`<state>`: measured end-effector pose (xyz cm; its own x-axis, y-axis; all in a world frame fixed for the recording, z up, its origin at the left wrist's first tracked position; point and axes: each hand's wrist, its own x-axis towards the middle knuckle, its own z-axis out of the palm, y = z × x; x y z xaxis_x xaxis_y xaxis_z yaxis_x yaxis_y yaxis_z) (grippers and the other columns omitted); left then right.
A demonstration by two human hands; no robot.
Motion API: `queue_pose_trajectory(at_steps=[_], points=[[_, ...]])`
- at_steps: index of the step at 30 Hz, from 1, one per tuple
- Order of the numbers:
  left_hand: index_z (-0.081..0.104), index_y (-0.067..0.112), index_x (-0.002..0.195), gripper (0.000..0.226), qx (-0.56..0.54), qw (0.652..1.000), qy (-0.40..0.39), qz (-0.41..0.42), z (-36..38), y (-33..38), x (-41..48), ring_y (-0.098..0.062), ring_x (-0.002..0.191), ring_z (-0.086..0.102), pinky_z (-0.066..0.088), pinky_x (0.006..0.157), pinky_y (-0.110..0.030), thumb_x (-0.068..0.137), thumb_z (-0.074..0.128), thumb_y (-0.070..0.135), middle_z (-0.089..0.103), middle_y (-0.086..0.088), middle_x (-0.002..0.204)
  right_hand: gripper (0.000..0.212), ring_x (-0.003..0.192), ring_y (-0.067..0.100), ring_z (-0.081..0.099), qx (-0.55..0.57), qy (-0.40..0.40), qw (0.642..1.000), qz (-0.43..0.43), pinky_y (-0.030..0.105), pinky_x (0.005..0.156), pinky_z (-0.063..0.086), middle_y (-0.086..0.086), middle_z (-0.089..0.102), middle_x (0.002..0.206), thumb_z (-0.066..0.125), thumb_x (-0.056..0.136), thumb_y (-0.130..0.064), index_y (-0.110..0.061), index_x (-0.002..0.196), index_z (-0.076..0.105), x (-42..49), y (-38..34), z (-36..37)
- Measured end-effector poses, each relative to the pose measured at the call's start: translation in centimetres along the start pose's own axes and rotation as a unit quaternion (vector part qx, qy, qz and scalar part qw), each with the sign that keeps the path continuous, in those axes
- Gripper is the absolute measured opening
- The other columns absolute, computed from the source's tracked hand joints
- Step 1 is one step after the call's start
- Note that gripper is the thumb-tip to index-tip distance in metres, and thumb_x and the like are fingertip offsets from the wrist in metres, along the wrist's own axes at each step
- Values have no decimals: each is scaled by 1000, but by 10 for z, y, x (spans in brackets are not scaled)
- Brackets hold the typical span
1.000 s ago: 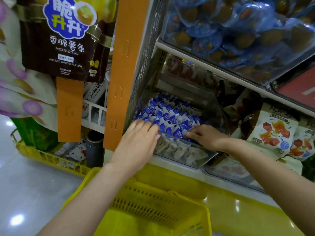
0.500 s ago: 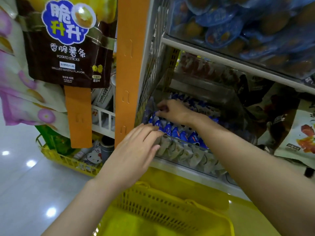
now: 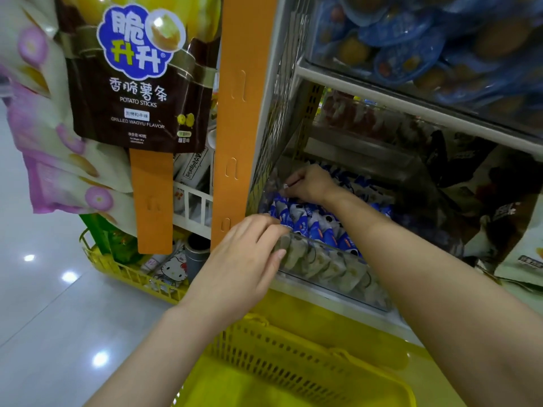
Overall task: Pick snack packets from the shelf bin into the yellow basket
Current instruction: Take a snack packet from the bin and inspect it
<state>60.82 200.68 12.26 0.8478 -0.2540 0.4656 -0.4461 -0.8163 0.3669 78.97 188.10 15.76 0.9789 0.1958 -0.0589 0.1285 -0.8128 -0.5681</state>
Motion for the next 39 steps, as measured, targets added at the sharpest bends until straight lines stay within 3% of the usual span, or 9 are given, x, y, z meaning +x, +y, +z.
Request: queue_pose_trajectory(at_steps=[3, 7, 10, 13, 19, 23, 28, 32, 39], points=[[51, 14, 122, 29, 9, 1000, 5, 5, 0, 2, 1, -15, 117, 42, 23, 93, -18, 96, 43, 24, 50, 0, 120, 20, 96, 18, 60, 71, 87, 994, -18, 33, 90, 50, 1, 63, 96, 67, 82, -14, -8, 101, 66, -12, -2, -6], [50, 15, 123, 29, -9, 1000, 27, 3, 1, 7, 1, -12, 118, 38, 20, 92, -15, 97, 41, 25, 48, 2, 121, 28, 69, 0, 54, 158, 190, 967, -65, 8, 59, 45, -12, 56, 74, 66, 84, -17, -7, 110, 62, -45, -14, -30], [48, 18, 123, 29, -109, 990, 65, -54, 3, 17, 0, -2, 110, 38, 27, 90, -14, 97, 38, 25, 44, 9, 116, 34, 80, 10, 61, 233, 204, 947, -82, 25, 77, 54, -10, 56, 77, 68, 82, -17, -9, 113, 55, -83, -22, -45], [51, 17, 114, 20, -198, 962, 154, -111, 4, 29, -3, -5, 101, 45, 36, 85, -15, 98, 39, 20, 48, 6, 107, 35, 75, 6, 63, 305, 144, 934, -118, 21, 69, 55, -4, 59, 82, 67, 83, -10, -11, 115, 53, -131, -22, -48], [51, 25, 102, 28, -548, 790, 62, -268, 4, 51, -17, -15, 94, 62, 52, 77, -22, 87, 39, 46, 61, -2, 106, 31, 80, 11, 59, 377, 41, 923, -61, 17, 67, 55, 6, 55, 91, 61, 84, -1, -6, 113, 52, -200, 5, -29], [56, 17, 118, 52, -584, 757, -23, -290, 8, 60, -30, -19, 105, 63, 47, 95, -40, 74, 58, 45, 67, -4, 113, 38, 84, 14, 59, 381, -30, 923, -36, 18, 72, 54, 11, 57, 97, 58, 86, 2, 3, 123, 51, -226, 24, -14], [55, 16, 113, 38, -531, 797, -11, -287, 13, 65, -40, -18, 99, 66, 53, 86, -33, 78, 68, 22, 68, 0, 107, 21, 79, 3, 65, 400, -44, 915, -36, 16, 70, 54, 0, 67, 94, 59, 87, -5, -6, 109, 60, -243, 35, -2], [55, 17, 109, 35, -503, 820, -23, -272, 20, 68, -46, -14, 96, 65, 54, 82, -25, 78, 70, 13, 67, 2, 104, 15, 71, 4, 66, 407, 35, 913, -15, 17, 62, 54, 11, 70, 90, 54, 91, -10, -2, 99, 65, -243, 42, 10], [58, 21, 110, 30, -554, 777, -39, -296, 29, 67, -48, -17, 99, 65, 53, 83, -33, 82, 66, 14, 69, 0, 107, 10, 71, 12, 70, 472, 75, 878, 19, 21, 61, 56, 5, 74, 84, 59, 89, -13, -8, 90, 68, -241, 51, 20]])
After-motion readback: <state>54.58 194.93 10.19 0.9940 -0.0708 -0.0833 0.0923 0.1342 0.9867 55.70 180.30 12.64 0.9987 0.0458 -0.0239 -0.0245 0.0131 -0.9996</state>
